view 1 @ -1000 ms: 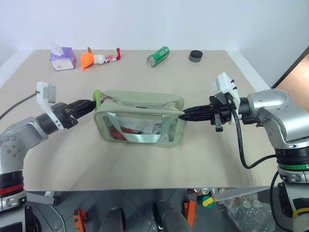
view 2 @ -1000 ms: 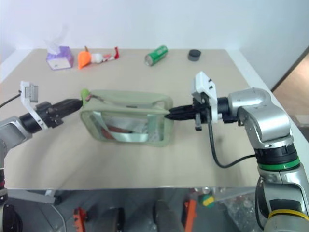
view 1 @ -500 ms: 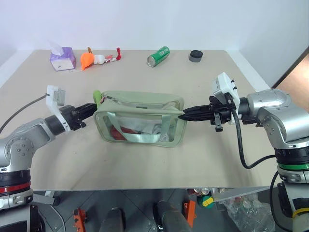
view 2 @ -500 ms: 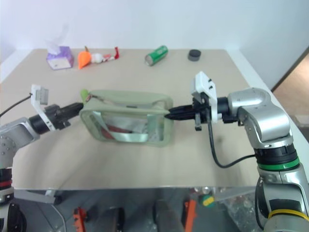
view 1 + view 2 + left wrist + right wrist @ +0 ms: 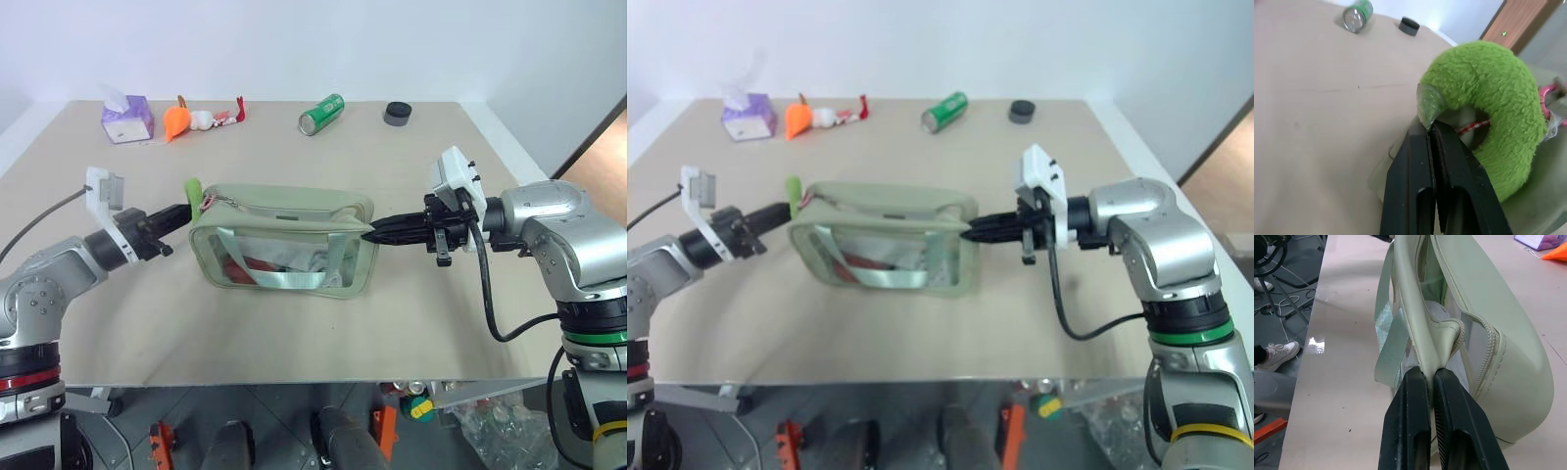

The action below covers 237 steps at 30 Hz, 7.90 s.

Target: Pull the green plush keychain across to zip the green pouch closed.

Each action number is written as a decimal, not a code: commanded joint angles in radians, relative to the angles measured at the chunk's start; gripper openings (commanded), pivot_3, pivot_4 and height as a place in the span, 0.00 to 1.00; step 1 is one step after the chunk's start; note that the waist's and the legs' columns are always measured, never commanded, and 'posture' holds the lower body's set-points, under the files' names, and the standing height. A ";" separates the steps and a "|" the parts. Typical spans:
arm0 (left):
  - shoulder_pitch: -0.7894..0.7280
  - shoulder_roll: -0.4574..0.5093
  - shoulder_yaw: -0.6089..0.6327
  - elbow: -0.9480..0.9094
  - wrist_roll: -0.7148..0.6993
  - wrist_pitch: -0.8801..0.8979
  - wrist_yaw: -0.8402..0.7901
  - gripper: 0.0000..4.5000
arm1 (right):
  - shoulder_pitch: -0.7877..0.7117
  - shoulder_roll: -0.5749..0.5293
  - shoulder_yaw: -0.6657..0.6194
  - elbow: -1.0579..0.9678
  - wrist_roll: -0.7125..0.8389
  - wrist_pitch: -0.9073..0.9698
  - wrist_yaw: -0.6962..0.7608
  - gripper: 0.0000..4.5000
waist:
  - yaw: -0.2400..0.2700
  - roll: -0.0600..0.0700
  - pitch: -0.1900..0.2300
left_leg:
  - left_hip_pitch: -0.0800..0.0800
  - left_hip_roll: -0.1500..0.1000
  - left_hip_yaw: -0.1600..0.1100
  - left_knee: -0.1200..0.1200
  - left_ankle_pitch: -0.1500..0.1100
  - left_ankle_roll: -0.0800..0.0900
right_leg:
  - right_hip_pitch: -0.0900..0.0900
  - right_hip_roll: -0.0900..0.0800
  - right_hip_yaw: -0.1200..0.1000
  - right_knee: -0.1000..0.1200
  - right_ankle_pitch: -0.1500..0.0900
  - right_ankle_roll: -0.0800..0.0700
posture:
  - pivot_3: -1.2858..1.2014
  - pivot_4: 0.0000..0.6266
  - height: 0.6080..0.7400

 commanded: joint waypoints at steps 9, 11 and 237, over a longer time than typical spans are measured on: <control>-0.258 0.055 -0.101 -0.171 -0.003 0.002 -0.009 0.00 | -0.032 0.008 -0.004 0.002 -0.001 -0.019 0.002 0.00 | -0.001 0.000 0.000 | 0.000 -0.001 0.000 0.001 0.000 0.000 | 0.000 0.000 0.001 0.000 0.001 0.001 | 0.52 0.24 1.00; -0.263 0.076 -0.155 -0.194 0.025 -0.002 -0.041 0.00 | -0.029 0.009 -0.006 -0.002 -0.001 -0.019 -0.002 0.00 | -0.002 0.000 0.000 | 0.000 -0.001 0.001 0.001 0.000 0.000 | 0.000 0.000 0.001 0.000 0.001 0.001 | 0.52 0.24 1.00; 0.297 0.172 0.208 -0.316 -0.123 0.037 -0.058 0.74 | 0.026 -0.116 -0.245 0.227 -0.038 0.007 0.055 0.95 | -0.008 0.000 0.000 | -0.001 -0.001 0.004 0.004 0.000 0.001 | 0.000 -0.001 0.005 -0.001 0.003 0.004 | 0.52 0.24 1.00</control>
